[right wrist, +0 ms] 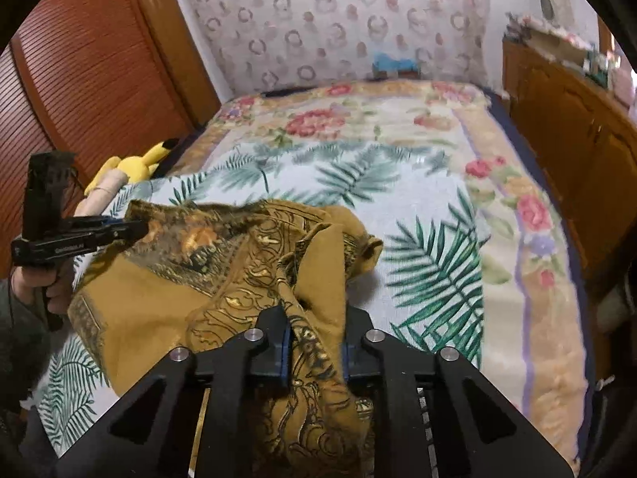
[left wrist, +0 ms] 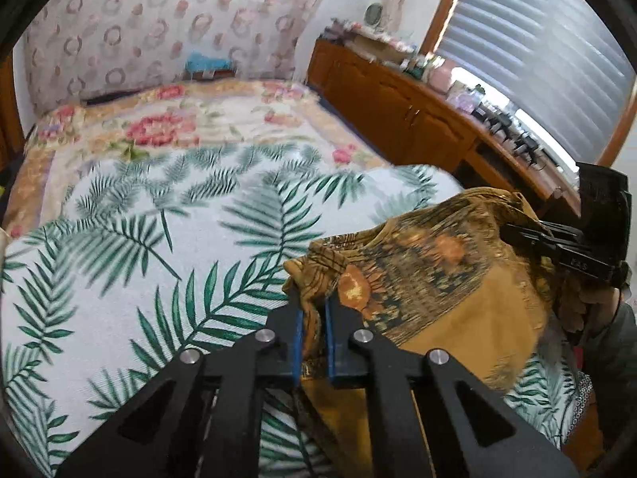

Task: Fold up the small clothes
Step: 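Lift the folded shirt with both grippers and carry it toward the yellow plush toy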

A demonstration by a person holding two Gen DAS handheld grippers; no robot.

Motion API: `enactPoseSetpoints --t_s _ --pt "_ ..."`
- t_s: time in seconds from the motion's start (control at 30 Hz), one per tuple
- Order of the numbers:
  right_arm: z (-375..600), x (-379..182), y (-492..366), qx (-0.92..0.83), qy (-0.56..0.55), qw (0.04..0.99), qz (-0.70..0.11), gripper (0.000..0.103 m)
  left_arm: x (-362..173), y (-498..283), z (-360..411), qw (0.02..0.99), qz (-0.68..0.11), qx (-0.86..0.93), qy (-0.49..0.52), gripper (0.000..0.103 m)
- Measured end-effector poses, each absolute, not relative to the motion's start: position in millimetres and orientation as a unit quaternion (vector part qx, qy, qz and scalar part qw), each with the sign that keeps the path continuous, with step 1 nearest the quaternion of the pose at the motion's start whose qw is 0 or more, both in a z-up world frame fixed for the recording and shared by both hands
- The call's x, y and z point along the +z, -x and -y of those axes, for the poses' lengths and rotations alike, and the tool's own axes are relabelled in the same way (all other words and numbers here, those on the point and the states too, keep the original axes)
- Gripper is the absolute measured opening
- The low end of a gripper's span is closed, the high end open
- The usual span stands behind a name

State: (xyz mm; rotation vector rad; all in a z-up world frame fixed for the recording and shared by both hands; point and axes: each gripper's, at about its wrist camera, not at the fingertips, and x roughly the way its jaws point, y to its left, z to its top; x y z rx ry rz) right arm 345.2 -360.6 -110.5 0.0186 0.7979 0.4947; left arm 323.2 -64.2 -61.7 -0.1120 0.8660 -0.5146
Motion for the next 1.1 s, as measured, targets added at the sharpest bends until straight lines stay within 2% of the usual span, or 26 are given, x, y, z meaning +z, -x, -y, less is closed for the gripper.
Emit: enactPoseSetpoints --t_s 0.23,0.57,0.73,1.1 --pt "338 -63 -320 0.254 0.005 0.916 -0.31 0.012 -12 -274 39 0.902 -0.351 -0.245 0.066 0.004" --pt "242 -9 -312 0.343 0.049 0.907 -0.24 0.012 35 -198 -75 0.945 -0.27 -0.155 0.101 0.004" --pt "162 15 -321 0.396 0.09 0.887 -0.219 0.012 34 -174 -138 0.956 -0.251 -0.089 0.121 0.004" --pt "-19 50 -321 0.456 0.239 0.84 -0.172 0.012 -24 -151 -230 0.95 -0.257 0.027 0.175 0.004"
